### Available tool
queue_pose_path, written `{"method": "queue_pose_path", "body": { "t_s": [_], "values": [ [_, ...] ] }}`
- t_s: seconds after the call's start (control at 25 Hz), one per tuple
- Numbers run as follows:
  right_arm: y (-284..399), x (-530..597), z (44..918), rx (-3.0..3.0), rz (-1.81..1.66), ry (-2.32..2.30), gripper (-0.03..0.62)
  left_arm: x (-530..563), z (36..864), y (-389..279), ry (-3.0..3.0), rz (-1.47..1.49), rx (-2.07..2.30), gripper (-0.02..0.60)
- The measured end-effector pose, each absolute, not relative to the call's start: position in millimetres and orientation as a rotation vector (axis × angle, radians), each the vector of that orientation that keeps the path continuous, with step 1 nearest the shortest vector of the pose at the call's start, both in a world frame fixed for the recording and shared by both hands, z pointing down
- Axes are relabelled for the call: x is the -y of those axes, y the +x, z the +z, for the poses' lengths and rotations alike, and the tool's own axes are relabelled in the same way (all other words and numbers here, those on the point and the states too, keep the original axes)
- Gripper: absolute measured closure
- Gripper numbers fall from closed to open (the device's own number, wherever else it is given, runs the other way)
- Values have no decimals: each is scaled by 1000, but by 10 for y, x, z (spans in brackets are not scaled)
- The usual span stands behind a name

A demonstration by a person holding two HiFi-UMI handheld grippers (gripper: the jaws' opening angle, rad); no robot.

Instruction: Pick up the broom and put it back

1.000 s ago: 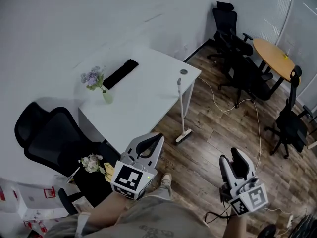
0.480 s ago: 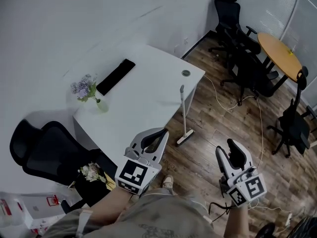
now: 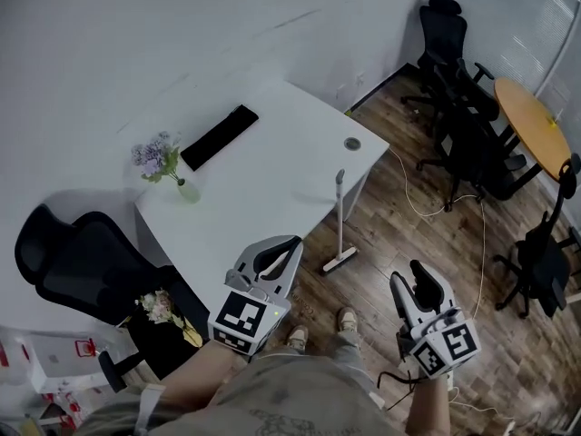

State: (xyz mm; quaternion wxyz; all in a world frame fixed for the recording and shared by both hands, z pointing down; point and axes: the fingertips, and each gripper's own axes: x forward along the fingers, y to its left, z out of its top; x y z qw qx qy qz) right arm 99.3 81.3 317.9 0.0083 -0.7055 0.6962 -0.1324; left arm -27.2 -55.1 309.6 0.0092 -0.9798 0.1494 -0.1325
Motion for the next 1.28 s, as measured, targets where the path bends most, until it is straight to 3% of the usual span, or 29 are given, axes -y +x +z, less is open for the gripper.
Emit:
{"method": "queue_pose_path", "body": {
  "t_s": [0.56,1.28],
  "values": [
    [1796,45,3769,-2498,-639,-1845,401,875,3489,52,-2990,-598,-915,566],
    [1711,1181,5765,-2861,-923,-1651,390,1164,4434,10,-2981,-787,-1192,565]
  ]
}}
